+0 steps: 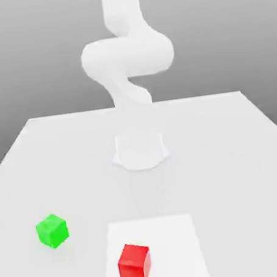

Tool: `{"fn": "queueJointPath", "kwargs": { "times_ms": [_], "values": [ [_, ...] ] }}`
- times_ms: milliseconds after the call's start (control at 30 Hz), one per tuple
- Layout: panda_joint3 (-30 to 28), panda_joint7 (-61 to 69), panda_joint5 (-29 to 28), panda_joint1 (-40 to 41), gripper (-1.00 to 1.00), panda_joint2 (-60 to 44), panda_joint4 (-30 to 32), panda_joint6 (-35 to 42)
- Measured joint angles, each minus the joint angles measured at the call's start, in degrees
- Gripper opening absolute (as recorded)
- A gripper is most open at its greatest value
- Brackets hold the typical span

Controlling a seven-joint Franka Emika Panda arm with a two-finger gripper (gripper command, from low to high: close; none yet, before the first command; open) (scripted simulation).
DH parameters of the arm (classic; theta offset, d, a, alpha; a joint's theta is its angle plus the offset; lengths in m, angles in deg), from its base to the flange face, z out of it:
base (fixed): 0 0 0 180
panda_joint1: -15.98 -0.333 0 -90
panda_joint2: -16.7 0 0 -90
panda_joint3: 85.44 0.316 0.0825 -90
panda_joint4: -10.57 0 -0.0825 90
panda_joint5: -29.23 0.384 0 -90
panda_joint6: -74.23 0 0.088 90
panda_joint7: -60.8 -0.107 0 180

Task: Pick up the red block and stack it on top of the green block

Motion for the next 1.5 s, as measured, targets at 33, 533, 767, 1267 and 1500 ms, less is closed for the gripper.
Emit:
{"fn": "queueJointPath", "kwargs": {
  "times_ms": [33, 533, 767, 1267, 1500],
  "values": [
    [0.3, -0.5, 0.0, 0.5, 0.0, -2.3, 0.6, -1.0],
    [1.0, -8.8, -1.6, 4.2, 0.0, -33.6, 8.9, -14.4],
    [0.6, -11.2, -0.4, 5.0, 0.0, -48.1, 12.7, -20.9],
    [0.7, -11.8, -0.7, 5.2, -1.0, -57.1, 12.1, -27.8],
    [-3.7, -19.0, 0.5, 8.9, -1.0, -46.0, 16.2, -20.8]
  ]
}}
